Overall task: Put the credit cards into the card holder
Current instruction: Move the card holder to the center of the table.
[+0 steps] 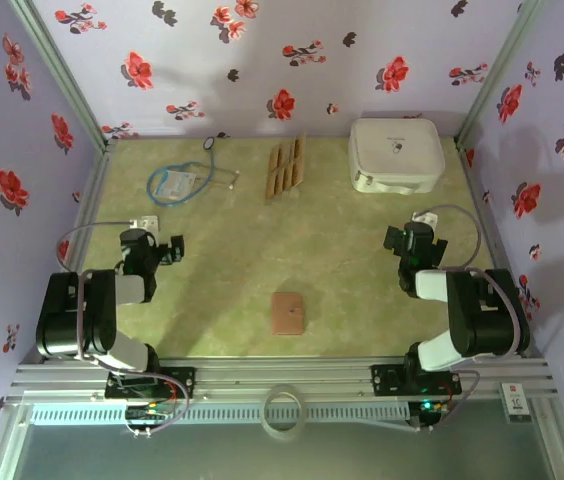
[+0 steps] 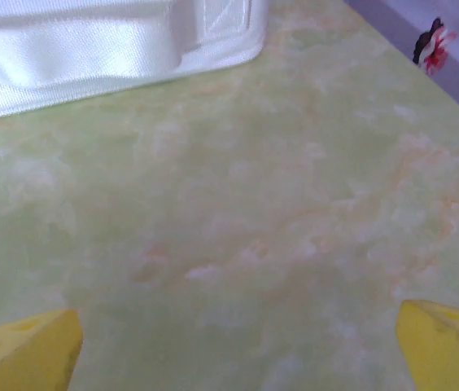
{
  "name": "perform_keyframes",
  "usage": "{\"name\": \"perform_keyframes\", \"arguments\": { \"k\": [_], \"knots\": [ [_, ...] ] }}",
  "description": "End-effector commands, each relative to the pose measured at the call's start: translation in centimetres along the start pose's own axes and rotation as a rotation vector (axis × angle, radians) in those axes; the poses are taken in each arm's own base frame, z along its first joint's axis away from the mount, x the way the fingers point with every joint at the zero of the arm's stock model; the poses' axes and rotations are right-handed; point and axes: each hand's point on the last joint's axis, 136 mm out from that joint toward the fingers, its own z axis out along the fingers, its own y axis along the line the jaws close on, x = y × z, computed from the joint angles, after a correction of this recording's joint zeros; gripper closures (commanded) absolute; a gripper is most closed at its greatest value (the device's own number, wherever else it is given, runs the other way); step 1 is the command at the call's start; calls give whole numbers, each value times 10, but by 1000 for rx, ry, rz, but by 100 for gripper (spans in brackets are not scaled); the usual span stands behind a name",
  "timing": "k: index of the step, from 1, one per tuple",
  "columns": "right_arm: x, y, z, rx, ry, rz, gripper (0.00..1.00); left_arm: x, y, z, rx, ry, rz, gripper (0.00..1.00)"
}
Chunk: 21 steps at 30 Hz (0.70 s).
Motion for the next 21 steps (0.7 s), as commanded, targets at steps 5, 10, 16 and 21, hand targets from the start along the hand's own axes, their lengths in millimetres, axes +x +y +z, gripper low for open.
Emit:
{"name": "perform_keyframes", "arguments": {
  "k": [5, 10, 16, 21],
  "knots": [
    [-44, 1, 2, 43, -155, 19, 1, -50, 1, 4, -32, -175, -5, 0],
    [-44, 1, 3, 43, -154, 20, 1, -50, 1, 4, -32, -176, -6, 0],
    [-44, 1, 1, 40, -161, 23, 1, -50, 1, 4, -34, -176, -6, 0],
    [-44, 2, 3, 32, -148, 24, 1, -50, 2, 4, -35, -177, -5, 0]
  ]
}}
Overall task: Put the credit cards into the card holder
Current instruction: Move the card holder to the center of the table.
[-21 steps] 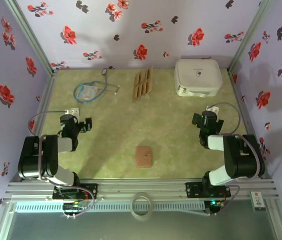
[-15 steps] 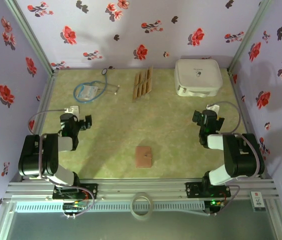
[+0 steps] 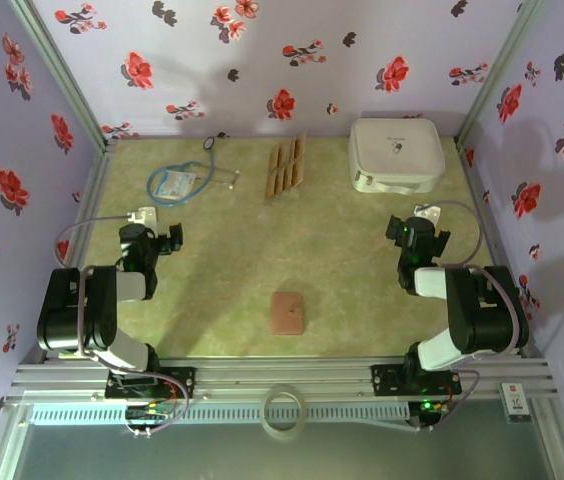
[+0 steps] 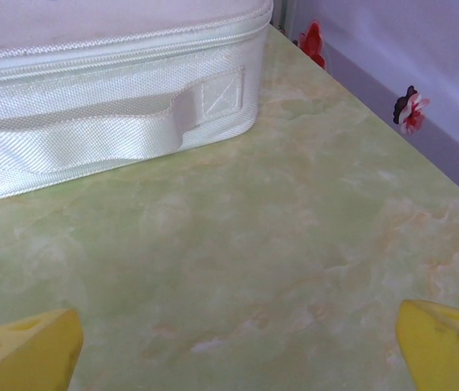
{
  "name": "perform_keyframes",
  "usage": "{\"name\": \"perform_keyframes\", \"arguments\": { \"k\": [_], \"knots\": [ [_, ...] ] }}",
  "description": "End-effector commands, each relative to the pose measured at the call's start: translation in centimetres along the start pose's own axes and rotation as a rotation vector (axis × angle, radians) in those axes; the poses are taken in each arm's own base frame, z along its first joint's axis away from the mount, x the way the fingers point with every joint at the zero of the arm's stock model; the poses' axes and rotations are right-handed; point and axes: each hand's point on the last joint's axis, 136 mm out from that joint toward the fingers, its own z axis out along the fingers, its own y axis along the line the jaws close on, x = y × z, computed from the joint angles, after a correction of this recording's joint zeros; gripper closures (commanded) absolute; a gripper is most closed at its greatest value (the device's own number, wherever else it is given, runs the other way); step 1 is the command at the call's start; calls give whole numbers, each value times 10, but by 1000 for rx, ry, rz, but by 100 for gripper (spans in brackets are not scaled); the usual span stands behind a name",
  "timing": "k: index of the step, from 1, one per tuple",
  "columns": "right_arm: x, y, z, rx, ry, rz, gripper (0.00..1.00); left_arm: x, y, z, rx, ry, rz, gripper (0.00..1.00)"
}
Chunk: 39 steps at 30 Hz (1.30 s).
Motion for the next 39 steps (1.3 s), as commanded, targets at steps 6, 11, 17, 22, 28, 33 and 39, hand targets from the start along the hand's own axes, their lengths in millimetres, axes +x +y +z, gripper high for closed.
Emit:
{"name": "perform_keyframes", "arguments": {
  "k": [6, 11, 17, 22, 28, 33, 39],
  "knots": [
    [-16, 2, 3, 11, -45, 1, 1, -17, 0, 4, -12, -56, -2, 0],
    [-16, 2, 3, 10, -45, 2, 1, -16, 0, 3, -12, -56, -1, 0],
    [-15, 1, 3, 8, -46, 5, 1, -17, 3, 1, -28, -67, -10, 0],
    [-20, 4, 0, -12, -45, -5, 1, -22, 11, -5, -65, -90, -26, 0],
    [-41, -1, -9, 20, -24, -4, 1, -34, 15, -13, -84, -90, -26, 0],
    [-72, -14, -23, 86, -13, 143, 1, -49, 20, -19, -109, -75, -59, 0],
    [-89, -6, -41, 29, 105, 296, 1, -82, 22, -34, -117, -27, -142, 0]
  ]
}}
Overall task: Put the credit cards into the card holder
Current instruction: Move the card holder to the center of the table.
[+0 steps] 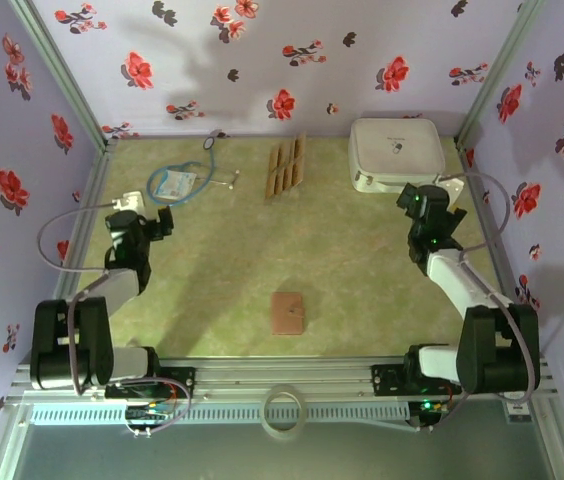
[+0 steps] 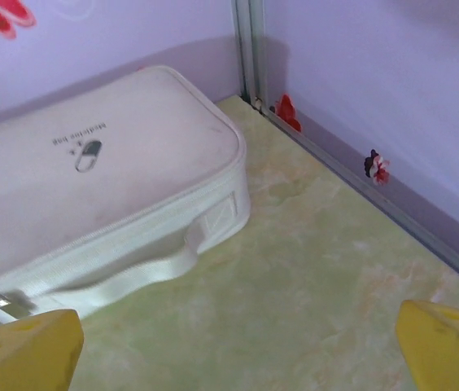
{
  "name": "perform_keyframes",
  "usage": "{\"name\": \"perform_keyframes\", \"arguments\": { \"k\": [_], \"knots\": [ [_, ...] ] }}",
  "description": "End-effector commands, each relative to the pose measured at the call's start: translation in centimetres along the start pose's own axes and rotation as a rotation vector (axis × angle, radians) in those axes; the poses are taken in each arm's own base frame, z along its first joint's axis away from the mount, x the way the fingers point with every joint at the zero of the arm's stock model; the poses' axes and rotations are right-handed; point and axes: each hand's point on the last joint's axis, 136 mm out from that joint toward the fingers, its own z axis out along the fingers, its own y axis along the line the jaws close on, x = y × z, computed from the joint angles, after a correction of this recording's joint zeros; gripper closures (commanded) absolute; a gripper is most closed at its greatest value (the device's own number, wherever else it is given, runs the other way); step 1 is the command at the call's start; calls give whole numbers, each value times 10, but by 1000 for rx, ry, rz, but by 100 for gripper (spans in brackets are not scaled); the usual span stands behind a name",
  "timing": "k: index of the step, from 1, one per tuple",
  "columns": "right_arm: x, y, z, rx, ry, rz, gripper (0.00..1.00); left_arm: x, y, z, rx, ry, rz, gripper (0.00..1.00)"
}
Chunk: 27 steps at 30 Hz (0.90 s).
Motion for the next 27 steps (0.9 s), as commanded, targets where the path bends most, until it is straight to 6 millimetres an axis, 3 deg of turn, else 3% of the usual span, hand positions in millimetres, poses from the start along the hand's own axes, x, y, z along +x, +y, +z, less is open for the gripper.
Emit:
{"name": "perform_keyframes", "arguments": {
  "k": [1, 5, 10, 21, 27],
  "knots": [
    [15, 11, -14, -69, 165, 73, 1, -21, 2, -12, -25, 56, -75, 0],
    [37, 51, -36, -293, 320, 79, 1, -33, -12, -26, -4, 145, -146, 0],
    [79, 76, -70, -370, 474, 14, 1, -30, -42, -48, 50, 265, -151, 0],
    [181, 103, -165, -511, 713, -2, 7, -6, -98, -93, 203, 411, -95, 0],
    [217, 107, -211, -590, 708, -303, 7, 1, -107, -96, 235, 441, -78, 0]
  ]
}}
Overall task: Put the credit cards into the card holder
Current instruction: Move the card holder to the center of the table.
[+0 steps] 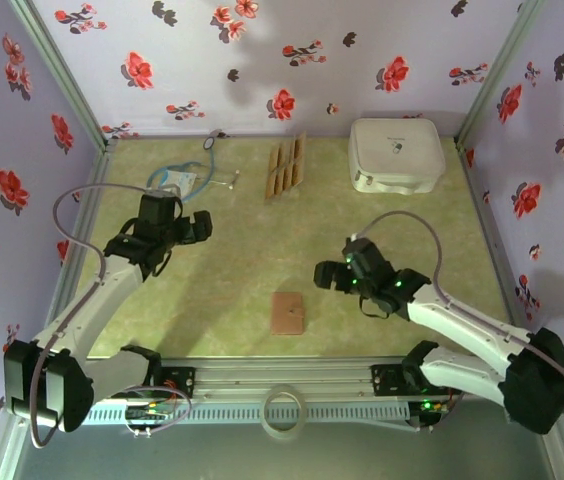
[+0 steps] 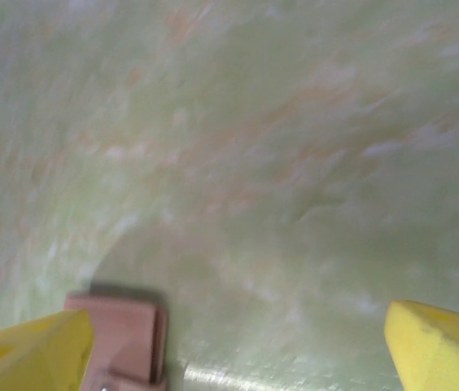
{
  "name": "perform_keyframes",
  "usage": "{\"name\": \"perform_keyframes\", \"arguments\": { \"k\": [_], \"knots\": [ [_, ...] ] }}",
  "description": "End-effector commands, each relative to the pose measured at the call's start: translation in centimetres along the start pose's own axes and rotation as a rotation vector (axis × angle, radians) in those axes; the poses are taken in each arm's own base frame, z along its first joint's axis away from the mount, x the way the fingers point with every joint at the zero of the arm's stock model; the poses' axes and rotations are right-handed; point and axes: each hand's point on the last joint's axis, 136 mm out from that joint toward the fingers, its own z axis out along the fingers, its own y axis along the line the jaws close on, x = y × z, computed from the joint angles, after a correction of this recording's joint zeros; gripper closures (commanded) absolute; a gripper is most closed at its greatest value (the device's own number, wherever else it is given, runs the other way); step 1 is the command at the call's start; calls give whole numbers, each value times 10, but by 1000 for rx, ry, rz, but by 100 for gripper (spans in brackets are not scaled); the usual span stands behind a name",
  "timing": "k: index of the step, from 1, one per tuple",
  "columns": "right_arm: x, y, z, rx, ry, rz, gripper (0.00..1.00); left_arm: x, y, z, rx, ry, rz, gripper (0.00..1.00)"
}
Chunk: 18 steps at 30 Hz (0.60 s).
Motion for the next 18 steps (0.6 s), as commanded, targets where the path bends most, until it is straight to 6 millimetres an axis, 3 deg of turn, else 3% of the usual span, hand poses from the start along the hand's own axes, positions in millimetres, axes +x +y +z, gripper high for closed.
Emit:
{"name": "perform_keyframes", "arguments": {
  "k": [1, 10, 18],
  "knots": [
    [22, 3, -2, 51, 25, -141, 7, 2, -4, -5, 16, 28, -9, 0],
    [74, 49, 11, 60, 95, -585, 4, -2, -4, -1, -1, 35, 20, 0],
    [103, 69, 21, 129, 106, -835, 1, -6, -1, 5, -21, 39, 30, 0]
  ]
}}
